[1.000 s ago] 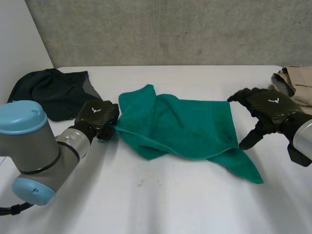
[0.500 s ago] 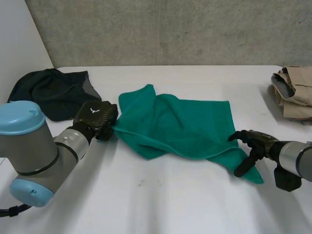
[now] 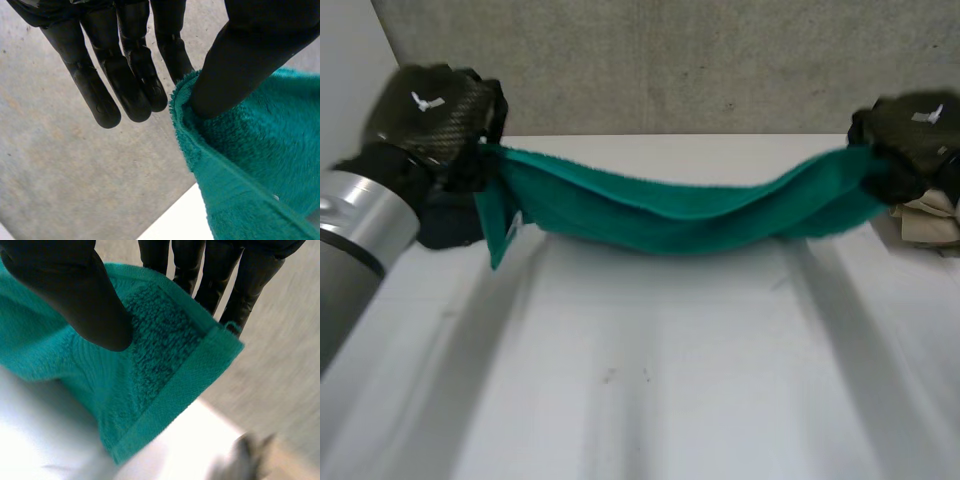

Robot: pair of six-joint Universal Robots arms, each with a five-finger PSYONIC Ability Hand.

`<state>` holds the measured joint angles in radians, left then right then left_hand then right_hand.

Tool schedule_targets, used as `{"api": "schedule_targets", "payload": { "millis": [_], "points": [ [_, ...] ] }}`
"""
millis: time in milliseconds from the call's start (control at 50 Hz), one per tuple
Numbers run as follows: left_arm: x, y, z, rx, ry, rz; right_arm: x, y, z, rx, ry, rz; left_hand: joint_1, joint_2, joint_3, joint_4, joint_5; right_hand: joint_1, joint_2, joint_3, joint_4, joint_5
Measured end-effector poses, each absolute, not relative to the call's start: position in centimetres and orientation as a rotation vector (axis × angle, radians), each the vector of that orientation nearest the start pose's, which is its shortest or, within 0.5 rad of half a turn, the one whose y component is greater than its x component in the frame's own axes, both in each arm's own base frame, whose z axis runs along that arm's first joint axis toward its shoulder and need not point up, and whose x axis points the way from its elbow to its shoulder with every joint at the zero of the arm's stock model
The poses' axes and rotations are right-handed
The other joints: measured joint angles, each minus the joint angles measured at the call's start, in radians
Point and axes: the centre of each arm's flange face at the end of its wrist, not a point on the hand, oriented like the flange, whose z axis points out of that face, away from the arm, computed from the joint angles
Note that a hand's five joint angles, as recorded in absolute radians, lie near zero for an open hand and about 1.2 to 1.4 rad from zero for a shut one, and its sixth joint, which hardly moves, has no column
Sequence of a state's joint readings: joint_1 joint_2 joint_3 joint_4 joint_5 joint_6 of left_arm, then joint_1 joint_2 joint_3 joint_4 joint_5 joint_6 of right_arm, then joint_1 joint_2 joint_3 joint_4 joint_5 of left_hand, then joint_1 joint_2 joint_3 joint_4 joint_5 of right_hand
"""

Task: Fold the laundry.

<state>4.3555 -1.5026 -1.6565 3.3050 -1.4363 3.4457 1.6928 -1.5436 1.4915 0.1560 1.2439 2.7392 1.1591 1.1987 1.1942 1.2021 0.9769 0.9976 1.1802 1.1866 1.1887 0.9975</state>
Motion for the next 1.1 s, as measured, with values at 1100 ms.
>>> {"api": "schedule_targets", "payload": {
  "millis": [1100],
  "points": [
    [-26.1, -34.1, 27.6, 0.750, 1.494, -2.471, 27.3, -35.8, 29.6, -0.978, 1.607, -2.802, 0.000, 0.002, 0.001, 0.001, 0.000, 0.000, 0.000, 0.001, 0.005, 0.002]
  ]
}}
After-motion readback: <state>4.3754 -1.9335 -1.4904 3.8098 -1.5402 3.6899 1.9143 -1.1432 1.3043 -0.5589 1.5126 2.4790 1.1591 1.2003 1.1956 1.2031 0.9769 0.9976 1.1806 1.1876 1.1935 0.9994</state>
